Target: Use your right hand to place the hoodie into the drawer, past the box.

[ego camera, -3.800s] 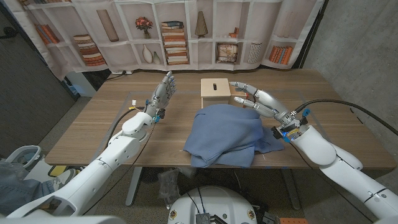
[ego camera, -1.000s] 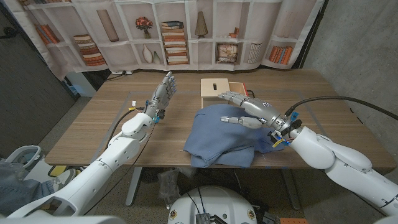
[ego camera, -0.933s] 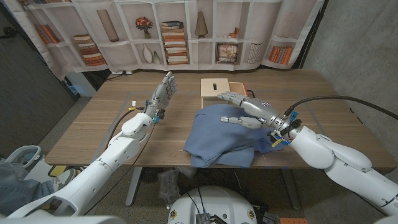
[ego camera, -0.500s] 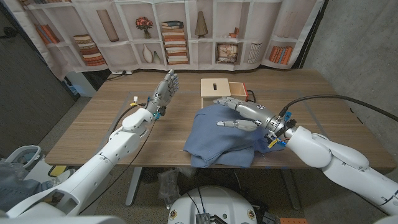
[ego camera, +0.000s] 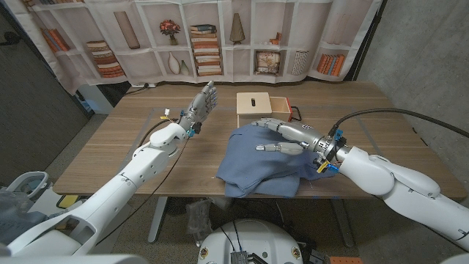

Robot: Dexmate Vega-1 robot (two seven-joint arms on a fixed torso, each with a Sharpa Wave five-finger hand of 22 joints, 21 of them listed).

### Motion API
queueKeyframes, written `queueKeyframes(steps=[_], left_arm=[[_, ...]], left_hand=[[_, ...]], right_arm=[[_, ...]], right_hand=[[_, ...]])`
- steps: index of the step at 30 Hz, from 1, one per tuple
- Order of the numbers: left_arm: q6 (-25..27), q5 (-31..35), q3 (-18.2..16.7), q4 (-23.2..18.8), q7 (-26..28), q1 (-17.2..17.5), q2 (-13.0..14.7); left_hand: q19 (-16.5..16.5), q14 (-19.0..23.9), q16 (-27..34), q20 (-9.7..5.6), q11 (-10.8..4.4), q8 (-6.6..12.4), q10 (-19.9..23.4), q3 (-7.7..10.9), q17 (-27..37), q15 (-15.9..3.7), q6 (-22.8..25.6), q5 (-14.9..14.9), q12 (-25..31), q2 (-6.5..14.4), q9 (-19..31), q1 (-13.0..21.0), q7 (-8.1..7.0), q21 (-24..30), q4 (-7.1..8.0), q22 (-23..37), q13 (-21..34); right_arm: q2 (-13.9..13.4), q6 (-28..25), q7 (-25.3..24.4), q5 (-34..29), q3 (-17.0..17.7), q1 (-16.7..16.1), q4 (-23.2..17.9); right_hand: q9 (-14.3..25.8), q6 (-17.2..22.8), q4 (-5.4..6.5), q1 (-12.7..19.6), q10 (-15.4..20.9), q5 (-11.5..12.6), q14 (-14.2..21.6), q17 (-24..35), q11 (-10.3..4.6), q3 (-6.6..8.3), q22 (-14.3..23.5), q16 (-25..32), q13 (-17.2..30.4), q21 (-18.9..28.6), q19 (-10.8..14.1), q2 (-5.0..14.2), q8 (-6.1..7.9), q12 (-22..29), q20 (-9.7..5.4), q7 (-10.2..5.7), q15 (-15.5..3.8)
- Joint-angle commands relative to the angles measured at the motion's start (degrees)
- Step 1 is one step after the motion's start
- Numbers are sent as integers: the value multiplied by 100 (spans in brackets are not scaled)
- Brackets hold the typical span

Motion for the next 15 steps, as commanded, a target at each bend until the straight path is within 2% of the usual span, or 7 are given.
queueKeyframes(steps=[1,9,15], left_arm=[[-88,44,38,63,82,27,-121],[-95,95,-15,-66,199,158,-22],[-156,76,-97,-134,263,265,25]], left_hand=[[-20,-13,34,-218,-21,-5,-10,-29,27,-13,-25,-14,20,-9,17,62,-20,18,-5,6,18],[-23,-19,32,-216,-12,-4,-9,-35,27,-7,-24,-16,21,-4,17,65,-23,18,-5,7,18],[-27,-24,30,-215,1,-4,-11,-40,27,-6,-24,-18,20,1,17,68,-22,17,-5,7,18]], right_arm=[[-16,-126,-598,-728,-36,-134,12],[-7,-261,-790,-1071,-81,-57,106],[-39,-274,-810,-1096,-159,-1,186]], right_hand=[[23,28,2,76,1,39,-26,7,-2,14,30,13,33,-33,-12,28,40,57,23,-9,-6],[24,25,0,106,-6,45,-39,6,-3,24,31,12,33,-50,-7,40,40,59,26,-18,-21],[24,14,0,124,-10,48,-45,5,-2,26,32,13,34,-63,-3,42,37,61,21,-21,-32]])
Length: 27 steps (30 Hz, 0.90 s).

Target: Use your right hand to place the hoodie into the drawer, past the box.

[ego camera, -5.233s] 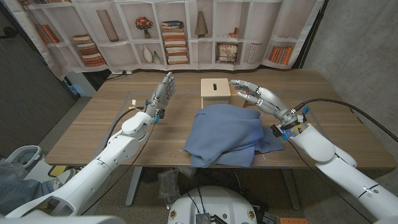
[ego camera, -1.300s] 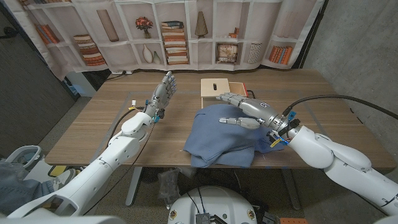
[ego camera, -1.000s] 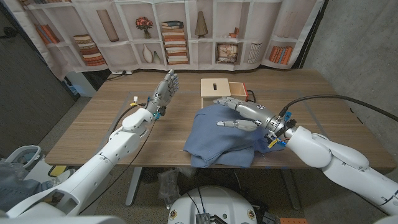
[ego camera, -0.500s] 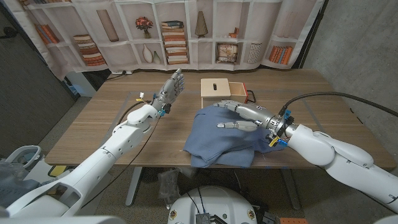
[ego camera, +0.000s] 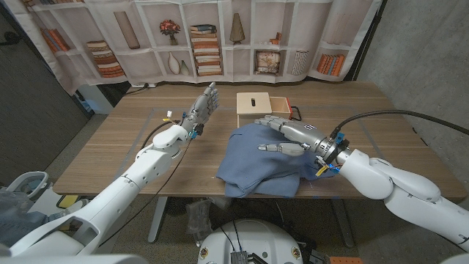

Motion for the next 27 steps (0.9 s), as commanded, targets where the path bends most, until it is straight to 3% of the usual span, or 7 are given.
queueKeyframes(steps=[1,27], left_arm=[[-95,28,-118,-144,158,191,91],[-230,-58,-261,-113,132,367,185]], left_hand=[[-26,-21,32,-217,1,-4,-8,-24,27,-5,-24,-18,21,1,17,69,-21,17,12,8,18],[-41,-24,32,-208,-17,1,-17,-45,27,0,-10,-26,19,16,18,80,-27,15,12,10,18]], right_arm=[[-42,-112,-215,-361,-130,84,143],[-113,-655,-412,-1013,-540,197,135]], right_hand=[[24,13,0,89,-15,48,-16,5,-14,26,32,13,34,-22,-2,3,37,15,21,-20,-7],[26,-169,2,146,-182,66,-81,8,-87,15,34,10,36,-97,17,-37,-16,-25,65,-97,-14]])
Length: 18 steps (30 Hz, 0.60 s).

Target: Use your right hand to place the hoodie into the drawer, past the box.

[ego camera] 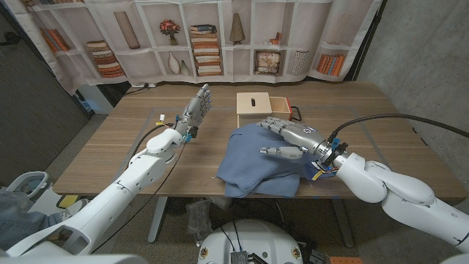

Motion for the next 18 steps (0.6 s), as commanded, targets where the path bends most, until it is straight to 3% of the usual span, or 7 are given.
queueKeyframes(steps=[1,5,13,18], left_arm=[[-66,-45,-49,58,-36,52,29],[-102,-56,-73,61,-46,69,37],[-138,-87,-95,81,-58,103,31],[-171,-108,-108,92,-73,128,25]], left_hand=[[-43,-24,32,-207,-10,4,-16,-8,27,5,-3,-4,19,-5,18,58,-21,15,2,12,18],[-47,-22,33,-200,-14,11,-11,-12,27,3,19,-6,21,-2,18,59,-26,14,2,12,18],[-57,-27,32,-187,5,17,-13,-22,27,4,38,-9,21,3,18,63,-28,12,3,12,18],[-73,-26,33,-162,-6,15,-15,-27,27,4,39,-11,21,7,18,64,-30,8,3,13,18]], right_arm=[[-38,-304,-77,-331,-215,62,11],[-53,-399,-59,-396,-292,84,0],[-125,-656,54,-428,-355,57,-102],[-184,-752,170,-421,-405,99,-141]], right_hand=[[26,-157,0,75,-154,25,-64,7,11,13,34,8,6,-38,18,-23,-33,-44,83,-32,57],[26,-296,-8,123,-342,39,-140,2,-31,10,34,-9,6,-76,29,-48,-51,-88,230,-30,195],[24,-1038,-14,217,-653,100,-214,-2,77,-35,35,6,2,-185,62,-179,-128,-104,296,27,270],[22,-1071,-10,229,-718,121,-201,-2,135,-54,35,16,1,-201,101,-218,-87,-102,390,10,372]])
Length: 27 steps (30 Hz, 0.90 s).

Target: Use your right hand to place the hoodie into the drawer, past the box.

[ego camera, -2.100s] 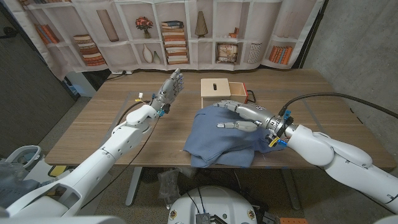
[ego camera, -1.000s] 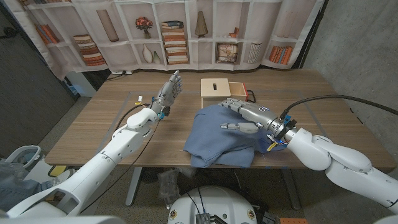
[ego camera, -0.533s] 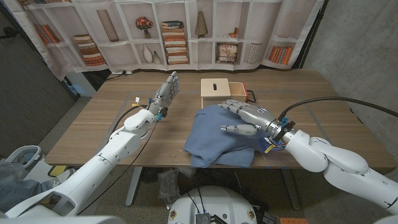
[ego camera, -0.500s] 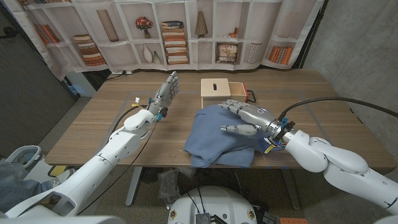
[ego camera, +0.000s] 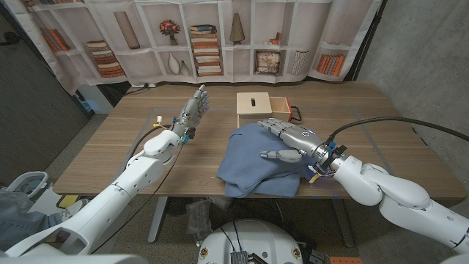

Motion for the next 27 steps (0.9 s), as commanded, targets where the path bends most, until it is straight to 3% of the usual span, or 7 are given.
queueKeyframes(steps=[1,19,27], left_arm=[[-97,-63,-40,19,-35,62,-1],[-130,-54,-31,-30,1,117,-18],[-177,-62,-33,9,3,139,-48]], left_hand=[[-72,-27,33,-160,-4,15,-16,-28,27,3,8,-11,20,8,18,65,1,8,3,13,18],[-97,-42,30,-109,12,7,-48,-44,28,30,0,-18,11,24,18,71,6,5,6,15,19],[-105,-45,30,-105,30,2,-49,-51,29,51,-13,-21,12,31,18,74,23,5,6,16,19]], right_arm=[[-146,-330,202,-74,-195,42,-156],[-216,-522,234,-178,-451,131,-105],[-207,-540,417,-250,-633,338,-62]], right_hand=[[22,-51,15,41,-71,46,30,-3,40,-30,5,16,16,-40,14,-29,27,-23,96,-15,110],[20,-116,-14,149,-197,127,-67,-5,79,-35,3,-7,15,-104,12,-92,73,-18,177,-13,100],[19,-134,-22,193,-221,163,-104,-4,84,-33,3,-13,14,-127,6,-110,83,-11,183,-7,83]])
